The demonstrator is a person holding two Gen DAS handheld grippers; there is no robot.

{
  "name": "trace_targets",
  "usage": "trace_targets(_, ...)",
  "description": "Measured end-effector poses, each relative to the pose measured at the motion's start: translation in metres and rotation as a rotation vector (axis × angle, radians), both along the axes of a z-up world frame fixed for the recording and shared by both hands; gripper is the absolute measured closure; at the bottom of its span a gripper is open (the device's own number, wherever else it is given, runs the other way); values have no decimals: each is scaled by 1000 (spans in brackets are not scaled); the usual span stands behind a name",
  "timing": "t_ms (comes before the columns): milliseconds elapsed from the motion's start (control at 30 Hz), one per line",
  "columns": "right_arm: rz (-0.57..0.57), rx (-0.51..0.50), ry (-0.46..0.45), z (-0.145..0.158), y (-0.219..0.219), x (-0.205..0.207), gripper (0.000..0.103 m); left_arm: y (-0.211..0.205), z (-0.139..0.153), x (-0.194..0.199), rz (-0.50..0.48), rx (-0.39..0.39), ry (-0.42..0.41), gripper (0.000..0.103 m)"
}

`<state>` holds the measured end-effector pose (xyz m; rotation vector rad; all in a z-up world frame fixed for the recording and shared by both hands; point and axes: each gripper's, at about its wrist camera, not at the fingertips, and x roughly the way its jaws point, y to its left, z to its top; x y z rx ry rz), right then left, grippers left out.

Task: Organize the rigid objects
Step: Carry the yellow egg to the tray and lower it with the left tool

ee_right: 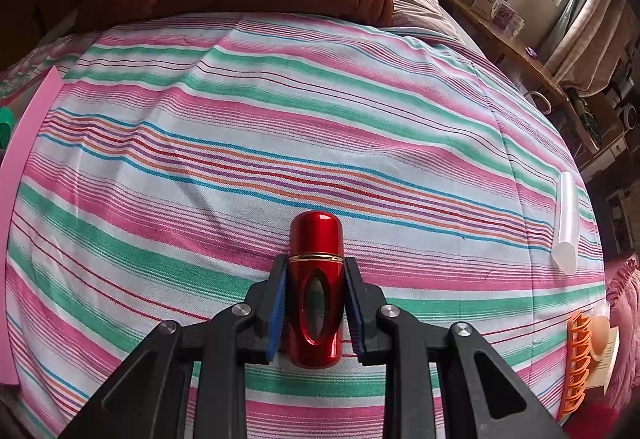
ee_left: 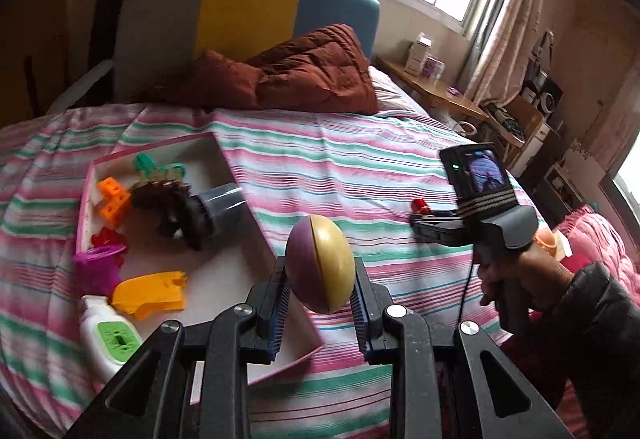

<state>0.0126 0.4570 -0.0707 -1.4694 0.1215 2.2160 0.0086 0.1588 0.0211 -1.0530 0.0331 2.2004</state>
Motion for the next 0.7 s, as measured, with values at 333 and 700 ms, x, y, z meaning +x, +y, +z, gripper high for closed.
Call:
trace_targets(333, 14, 25, -12, 0, -3, -2, 77, -51, -40, -27, 132, -7, -138, 74)
trace_targets(700, 19, 35, -17, 0, -4, -2, 77, -4, -67, -58, 69, -29, -192, 74)
